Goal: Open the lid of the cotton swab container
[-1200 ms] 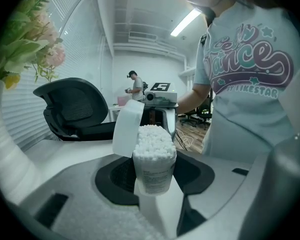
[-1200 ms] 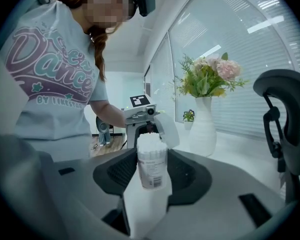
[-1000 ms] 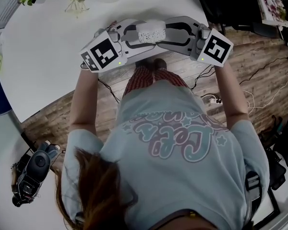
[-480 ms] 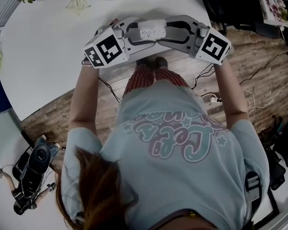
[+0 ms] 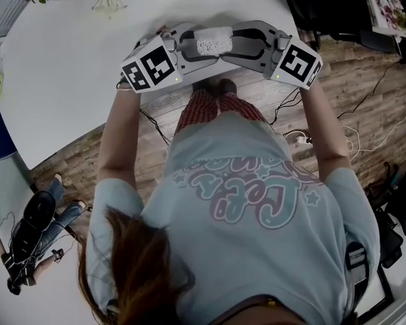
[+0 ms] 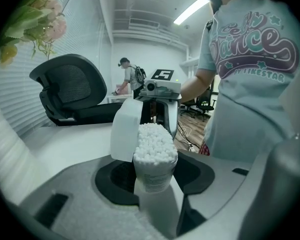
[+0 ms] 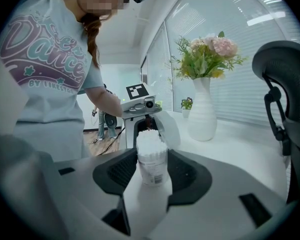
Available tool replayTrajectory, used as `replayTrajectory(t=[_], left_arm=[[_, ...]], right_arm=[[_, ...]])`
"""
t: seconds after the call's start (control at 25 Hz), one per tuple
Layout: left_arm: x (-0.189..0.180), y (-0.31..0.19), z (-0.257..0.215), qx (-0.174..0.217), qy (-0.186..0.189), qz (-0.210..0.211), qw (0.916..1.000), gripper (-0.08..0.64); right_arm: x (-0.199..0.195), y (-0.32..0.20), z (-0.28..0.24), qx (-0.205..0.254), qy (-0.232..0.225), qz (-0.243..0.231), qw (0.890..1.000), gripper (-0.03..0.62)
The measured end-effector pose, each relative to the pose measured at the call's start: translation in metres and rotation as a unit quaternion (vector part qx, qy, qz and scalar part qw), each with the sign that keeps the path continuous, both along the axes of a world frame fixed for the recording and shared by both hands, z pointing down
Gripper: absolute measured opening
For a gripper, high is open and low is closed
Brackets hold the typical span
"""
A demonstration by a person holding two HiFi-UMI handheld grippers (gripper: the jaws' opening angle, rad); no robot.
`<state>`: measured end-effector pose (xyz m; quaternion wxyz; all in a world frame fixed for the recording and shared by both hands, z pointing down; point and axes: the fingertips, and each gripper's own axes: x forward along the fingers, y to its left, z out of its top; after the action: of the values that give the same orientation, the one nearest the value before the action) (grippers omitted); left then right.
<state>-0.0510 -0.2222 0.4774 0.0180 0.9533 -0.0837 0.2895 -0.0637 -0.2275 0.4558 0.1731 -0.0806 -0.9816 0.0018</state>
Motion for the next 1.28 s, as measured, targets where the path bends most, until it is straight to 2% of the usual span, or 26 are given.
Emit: replayTrajectory(t=[0.44,0.6,0.72,0.92,1.2,1.28], left_arm=[[-0.001,-0.002,0.001,-0.014,0.013,-0.024,0.9995,0.192],[-0.005,0.009,0.002,-0.009,-0.006,-0.052,0.9986,0.192],[-0.010,0.014,0.002,-0.008,-0.012,-0.065,0.9978,0.199],[-0.017,-0.005,0.005,-0.003,-0.008,-0.091,0.9958,0.209],[-0.034,-0.005,-0.017,-0.003,0.055,-0.158,0.9860,0.232],[-0.037,-0.005,-0.024,0.003,0.063,-0.169,0.9837,0.232]], right_arm=[[-0.001,0.000,0.001,-0.014,0.005,0.006,1.000,0.202],[-0.002,0.010,-0.003,-0.020,0.006,0.015,1.000,0.207],[-0.002,0.016,-0.007,-0.025,0.001,0.019,1.000,0.249],[0.004,-0.009,-0.005,-0.026,-0.009,0.042,0.999,0.265],[0.016,-0.010,-0.019,-0.018,-0.027,0.065,0.997,0.272],[0.021,-0.011,-0.025,-0.020,-0.038,0.077,0.996,0.272]])
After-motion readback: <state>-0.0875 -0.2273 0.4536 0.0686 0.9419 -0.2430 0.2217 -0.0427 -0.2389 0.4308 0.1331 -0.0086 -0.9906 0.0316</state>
